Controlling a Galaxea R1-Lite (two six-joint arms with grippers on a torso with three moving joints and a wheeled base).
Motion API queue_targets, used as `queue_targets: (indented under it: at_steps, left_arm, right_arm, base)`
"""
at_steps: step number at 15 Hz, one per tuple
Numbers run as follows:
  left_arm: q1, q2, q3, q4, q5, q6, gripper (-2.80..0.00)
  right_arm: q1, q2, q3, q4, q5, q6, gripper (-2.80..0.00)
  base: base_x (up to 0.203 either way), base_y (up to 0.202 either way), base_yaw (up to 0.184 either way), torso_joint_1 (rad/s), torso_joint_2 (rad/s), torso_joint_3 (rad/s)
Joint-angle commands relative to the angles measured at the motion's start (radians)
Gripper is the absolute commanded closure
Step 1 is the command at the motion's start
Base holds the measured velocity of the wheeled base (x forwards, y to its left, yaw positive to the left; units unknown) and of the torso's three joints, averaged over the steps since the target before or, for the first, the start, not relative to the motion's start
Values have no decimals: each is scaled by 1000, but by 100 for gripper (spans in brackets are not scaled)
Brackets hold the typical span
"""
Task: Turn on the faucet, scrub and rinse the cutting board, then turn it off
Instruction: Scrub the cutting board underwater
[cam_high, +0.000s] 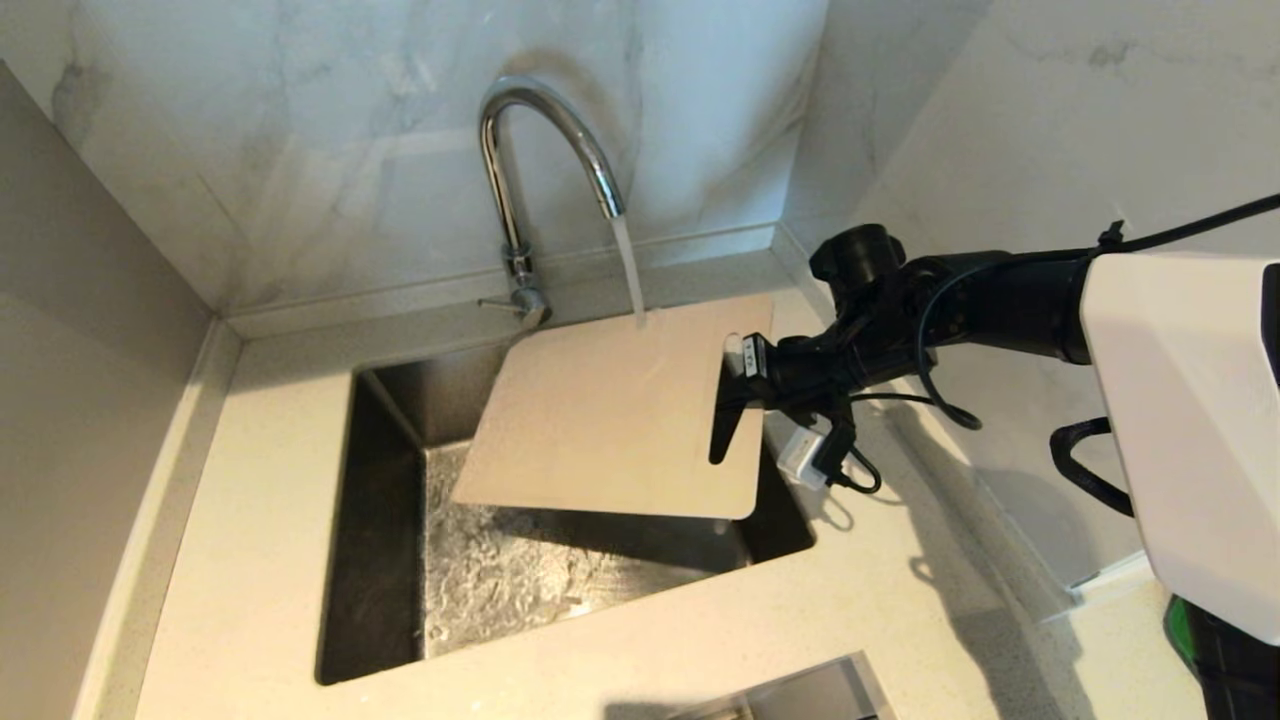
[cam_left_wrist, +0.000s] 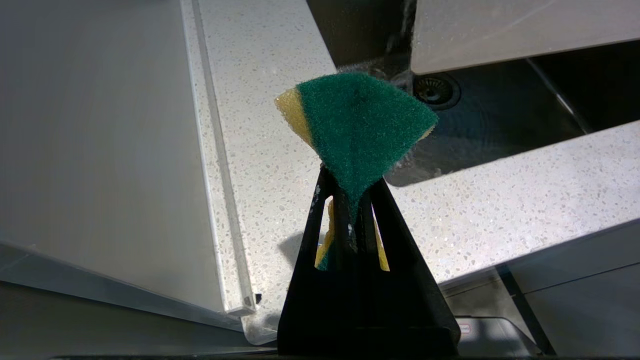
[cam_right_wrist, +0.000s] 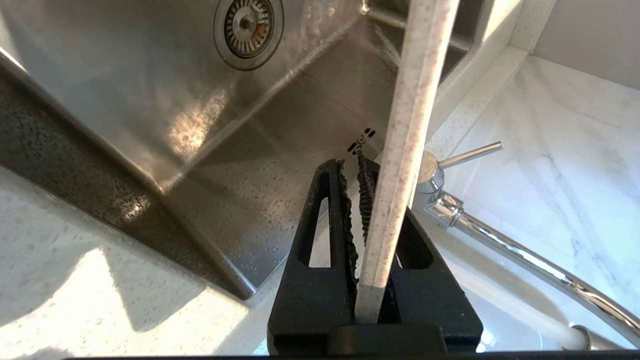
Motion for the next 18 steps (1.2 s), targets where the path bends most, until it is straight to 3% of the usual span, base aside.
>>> queue_targets:
  at_steps: [1,10,18]
  left_arm:
    - [0,-1,3,0,0,0,0]
    - [0,-1,3,0,0,1,0]
    - [0,1,3,0,-1,3,0]
  right_arm:
    - [3,4,0,3,4,-16,0]
    - [36,-48,7,43,10,-16,0]
    - [158,-127,53,117,23,-16,0]
  base:
    - [0,0,0,0,0,0]
    - [0,0,0,0,0,0]
    - [0,0,0,0,0,0]
